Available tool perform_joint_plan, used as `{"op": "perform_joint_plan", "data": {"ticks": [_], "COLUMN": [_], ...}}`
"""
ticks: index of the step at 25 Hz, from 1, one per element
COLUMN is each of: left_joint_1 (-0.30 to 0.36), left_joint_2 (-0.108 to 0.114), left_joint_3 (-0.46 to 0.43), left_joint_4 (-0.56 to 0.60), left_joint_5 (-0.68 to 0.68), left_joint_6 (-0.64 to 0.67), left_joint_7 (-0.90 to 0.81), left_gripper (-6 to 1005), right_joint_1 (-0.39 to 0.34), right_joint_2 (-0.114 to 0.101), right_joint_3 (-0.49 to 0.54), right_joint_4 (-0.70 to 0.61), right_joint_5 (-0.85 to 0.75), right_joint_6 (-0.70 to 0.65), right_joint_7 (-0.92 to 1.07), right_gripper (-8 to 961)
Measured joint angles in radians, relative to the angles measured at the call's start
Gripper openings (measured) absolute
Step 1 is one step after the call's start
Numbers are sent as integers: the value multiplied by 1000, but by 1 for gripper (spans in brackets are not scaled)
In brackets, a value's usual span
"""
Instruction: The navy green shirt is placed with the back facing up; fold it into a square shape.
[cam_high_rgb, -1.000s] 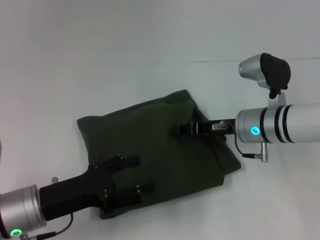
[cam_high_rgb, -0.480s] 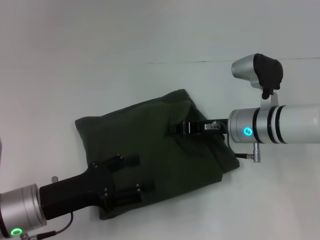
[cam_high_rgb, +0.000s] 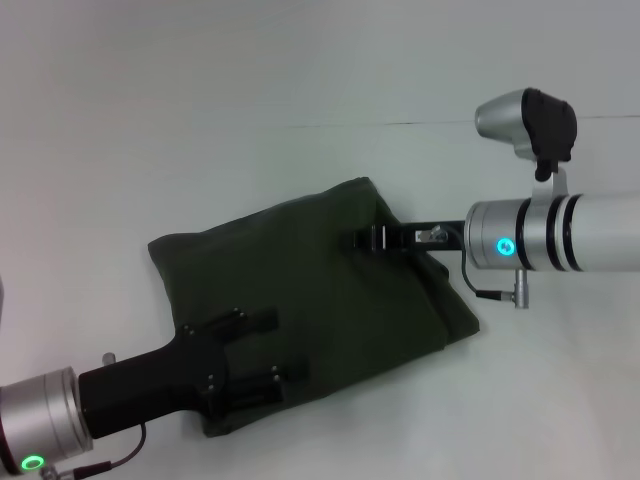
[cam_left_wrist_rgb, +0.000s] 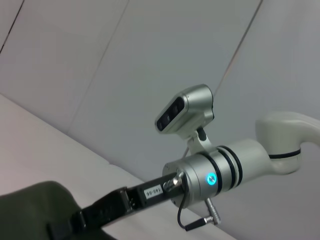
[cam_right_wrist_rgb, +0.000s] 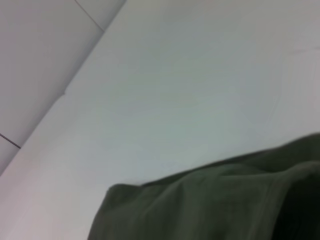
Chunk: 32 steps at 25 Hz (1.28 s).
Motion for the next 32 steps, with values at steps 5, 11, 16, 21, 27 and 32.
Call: {"op": "perform_joint_plan", "data": {"ticks": [5, 11, 16, 21, 27, 32], "left_joint_1": [0, 2, 2, 4, 3, 0], "left_joint_2": [0, 0, 0, 0, 0, 0], "left_joint_3": [-2, -4, -5, -5, -5, -5], "left_joint_4": [0, 1, 3, 9, 13, 13], "left_joint_5": [-4, -6, -7, -7, -7, -4], "left_joint_6": [-1, -1, -2, -3, -11, -20], "left_joint_7": [0, 0, 0, -9, -22, -24], "left_gripper": [888, 888, 888, 888, 887, 887], "right_joint_1": [-1, -1, -10, -32, -50, -67], "right_joint_2": [-2, -4, -6, -12, -23, -27], "right_joint_3": [0, 0, 0, -5, -5, 0], "right_joint_4": [-34, -68, -99, -137, -138, -145], "right_joint_5": [0, 2, 5, 2, 0, 1], "right_joint_6": [-26, -66, -82, -88, -94, -95], "right_joint_7": [6, 14, 33, 62, 71, 73], "right_gripper": [55, 55, 54, 54, 54, 54]}}
